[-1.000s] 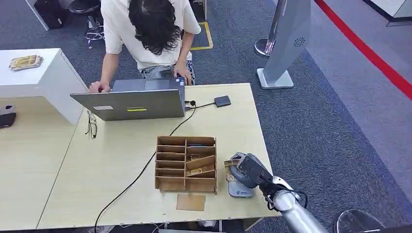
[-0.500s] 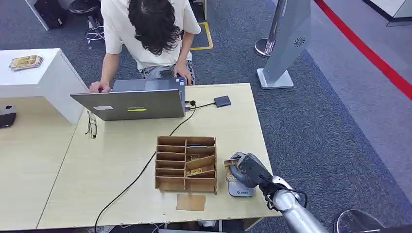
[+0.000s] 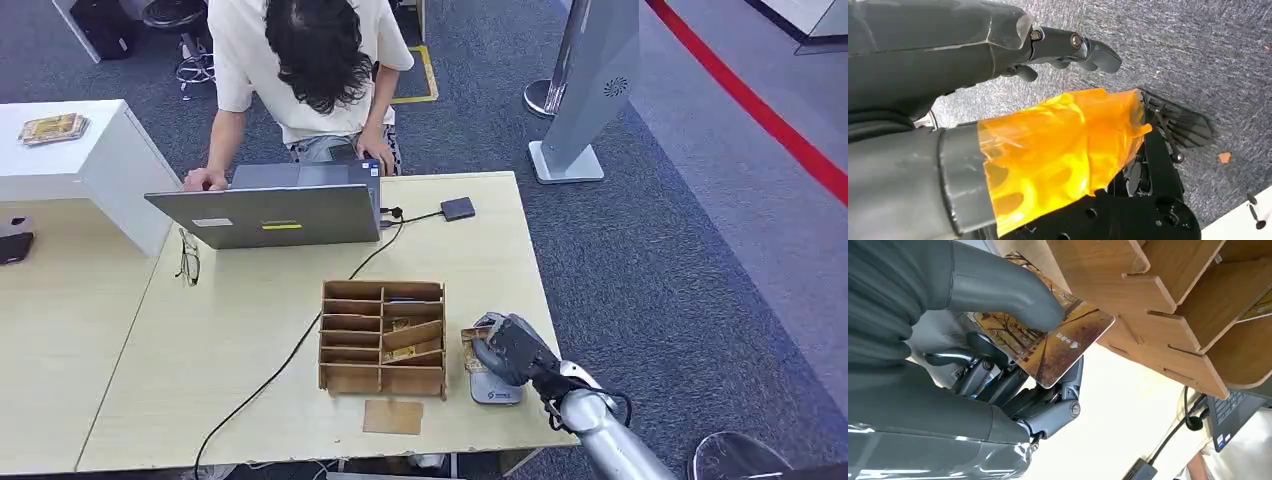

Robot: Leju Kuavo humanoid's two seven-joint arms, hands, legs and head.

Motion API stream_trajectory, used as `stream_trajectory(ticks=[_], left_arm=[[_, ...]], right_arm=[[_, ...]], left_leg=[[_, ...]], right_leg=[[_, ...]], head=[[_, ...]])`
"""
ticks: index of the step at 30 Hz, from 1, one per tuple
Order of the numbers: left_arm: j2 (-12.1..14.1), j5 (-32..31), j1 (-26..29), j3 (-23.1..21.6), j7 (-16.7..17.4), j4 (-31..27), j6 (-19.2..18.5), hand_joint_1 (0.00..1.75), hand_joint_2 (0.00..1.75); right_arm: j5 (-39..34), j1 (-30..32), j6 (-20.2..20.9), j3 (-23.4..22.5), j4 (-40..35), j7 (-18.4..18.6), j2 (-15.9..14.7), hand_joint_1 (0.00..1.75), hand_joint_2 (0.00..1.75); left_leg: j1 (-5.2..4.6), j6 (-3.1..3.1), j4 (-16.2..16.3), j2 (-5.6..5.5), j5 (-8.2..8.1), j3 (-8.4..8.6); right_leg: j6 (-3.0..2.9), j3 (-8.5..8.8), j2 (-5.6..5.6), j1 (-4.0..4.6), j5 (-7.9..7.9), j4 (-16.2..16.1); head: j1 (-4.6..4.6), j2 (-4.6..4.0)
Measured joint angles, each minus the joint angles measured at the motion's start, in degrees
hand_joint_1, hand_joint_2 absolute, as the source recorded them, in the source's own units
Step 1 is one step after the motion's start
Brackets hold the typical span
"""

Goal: Pass the card to the sensor for recognition and then transmit it.

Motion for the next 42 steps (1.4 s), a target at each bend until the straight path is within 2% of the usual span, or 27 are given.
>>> stream_trajectory(ticks=[16,30,42], left_arm=[[-0.1,-0.4,-0.1,0.5,0.4,-0.2,-0.5,0.00,0.00],[0.0,-2.6,-0.3,1.0,-1.1,-0.2,0.2,0.00,0.00],[0.0,-4.2,-0.5,1.0,-2.7,0.1,1.2,0.00,0.00]], right_arm=[[-0.4,-0.4,0.5,0.0,0.6,-0.3,0.1,1.75,1.75],[-13.3,0.9,7.6,-4.5,-3.6,-6.1,1.3,1.75,1.75],[-15.1,-1.3,11.1,-4.5,-9.8,-7.8,2.5,1.75,1.75]], left_leg=[[0.00,0.00,0.0,0.00,0.00,0.01],[0.00,0.00,0.0,-0.02,0.01,-0.13],[0.00,0.00,0.0,-0.02,0.01,-0.17]], right_leg=[[0.00,0.01,0.00,0.00,0.00,0.0],[0.00,-0.10,-0.01,0.00,-0.01,0.0],[0.00,-0.12,-0.01,0.00,0.00,0.0]], head=[[0.00,0.00],[0.00,0.00],[0.00,0.00]])
